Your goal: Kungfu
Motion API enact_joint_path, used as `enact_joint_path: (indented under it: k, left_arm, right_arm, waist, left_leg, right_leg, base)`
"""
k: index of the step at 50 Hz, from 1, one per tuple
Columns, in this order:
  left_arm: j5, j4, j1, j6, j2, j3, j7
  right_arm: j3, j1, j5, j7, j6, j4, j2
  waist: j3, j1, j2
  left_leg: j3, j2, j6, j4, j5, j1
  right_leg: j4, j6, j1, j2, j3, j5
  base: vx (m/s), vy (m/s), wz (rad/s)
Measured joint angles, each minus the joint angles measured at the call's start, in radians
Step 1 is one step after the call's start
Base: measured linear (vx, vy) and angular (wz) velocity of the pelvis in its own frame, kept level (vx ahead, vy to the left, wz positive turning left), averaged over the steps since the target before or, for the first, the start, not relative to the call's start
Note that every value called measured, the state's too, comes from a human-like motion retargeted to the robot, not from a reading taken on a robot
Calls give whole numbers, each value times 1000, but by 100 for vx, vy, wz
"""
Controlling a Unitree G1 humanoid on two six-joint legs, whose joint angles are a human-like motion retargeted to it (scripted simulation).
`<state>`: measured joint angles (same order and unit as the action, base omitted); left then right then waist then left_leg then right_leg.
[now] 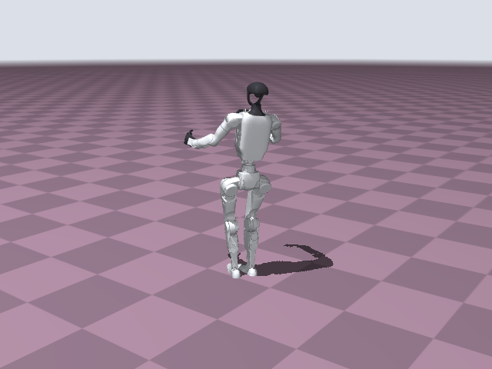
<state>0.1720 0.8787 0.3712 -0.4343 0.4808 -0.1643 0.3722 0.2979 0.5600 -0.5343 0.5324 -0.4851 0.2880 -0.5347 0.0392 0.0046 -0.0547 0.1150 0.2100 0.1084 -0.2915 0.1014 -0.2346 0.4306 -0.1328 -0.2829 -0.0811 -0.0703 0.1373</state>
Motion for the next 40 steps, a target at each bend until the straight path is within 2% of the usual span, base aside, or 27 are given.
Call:
enact_joint_path:
  k: [5,8,10,11,12,13,15,18,20,25,30,33,36,38,40]
  left_arm:
    - [186,-41,189,192,-203,273,306]
    - [269,-80,198,284,-404,469,380]
    - [238,1,177,372,-590,537,293]
    - [293,24,163,346,-652,524,265]
    - [345,44,151,323,-702,503,249]
    - [393,60,145,307,-727,463,255]
    - [426,107,114,320,-770,447,247]
    - [482,99,78,362,-739,508,236]
    - [488,82,60,364,-721,509,214]
    - [480,13,10,363,-694,476,200]
    - [532,-127,-65,335,-652,419,90]
    - [582,-295,-82,209,-602,395,-56]
    - [555,-562,-15,-29,-525,385,-216]
    - [467,-772,72,-187,-475,383,-309]
    - [355,-948,158,-294,-450,359,-377]
  right_arm:
    - [-172,-265,285,-356,-317,-168,76]
    - [-237,-406,571,-780,-504,-240,160]
    - [-273,-483,905,-1227,-479,-287,231]
    - [-289,-542,1104,-1579,-366,-331,253]
    - [-303,-599,1261,-1843,-281,-366,263]
    - [-312,-654,1331,-1932,-253,-380,247]
    - [-277,-700,1391,-1901,-279,-343,278]
    - [-245,-712,1319,-1741,-378,-292,244]
    - [-232,-699,1265,-1709,-405,-277,230]
    - [-158,-628,1222,-1651,-404,-263,188]
    - [2,-449,1136,-1598,-437,-201,157]
    - [124,-223,1008,-1516,-540,-135,102]
    - [217,145,846,-1397,-642,-169,-47]
    - [264,436,777,-1341,-662,-279,-201]
    - [309,680,763,-1326,-664,-394,-299]
  waist:
    - [-87,-257,-20]
    - [-167,-352,-15]
    - [-216,-403,-4]
    - [-233,-414,-8]
    - [-245,-426,-10]
    - [-250,-438,-6]
    - [-257,-473,-3]
    - [-249,-504,-4]
    - [-236,-487,-8]
    - [-150,-350,-24]
    - [-18,-102,-4]
    - [30,72,67]
    - [6,199,132]
    - [-41,309,174]
    - [-60,414,246]
  left_leg:
    - [210,77,57,41,-25,191]
    - [268,96,84,49,-29,291]
    - [289,92,93,61,-32,346]
    - [283,84,97,67,-31,363]
    - [276,76,100,72,-31,377]
    - [268,70,103,76,-30,389]
    - [260,66,107,78,-32,409]
    - [239,58,108,80,-42,405]
    - [220,52,104,87,-48,393]
    - [185,30,64,108,-41,315]
    - [146,0,9,79,-25,158]
    - [121,-5,-44,-24,6,15]
    - [142,7,-78,-201,63,-151]
    - [160,9,-95,-306,112,-234]
    - [156,18,-117,-415,153,-336]
  right_leg:
    - [-186,223,-249,-7,14,-280]
    - [-330,237,-350,19,87,-291]
    - [-412,212,-411,24,139,-301]
    - [-428,231,-445,15,149,-303]
    - [-435,250,-476,5,156,-301]
    - [-426,269,-502,-6,156,-289]
    - [-396,263,-533,-10,161,-289]
    - [-346,256,-536,-12,162,-304]
    - [-319,252,-508,-15,146,-297]
    - [-233,194,-357,2,86,-231]
    - [-68,73,-148,67,43,-183]
    - [-34,41,42,185,85,-164]
    - [-55,61,242,287,211,-187]
    - [-99,57,381,310,267,-249]
    - [-151,-12,491,335,290,-383]
  base:
    - [30,3,202]
    - [13,8,110]
    - [4,9,46]
    - [0,0,0]
    - [7,-3,-36]
    - [8,-6,-30]
    - [10,-4,-15]
    - [5,2,-25]
    - [-1,5,-53]
    - [0,-2,-67]
    - [-8,-5,-62]
    - [-29,-12,-24]
    - [-59,-41,55]
    - [-60,-66,40]
    - [-22,-70,-5]
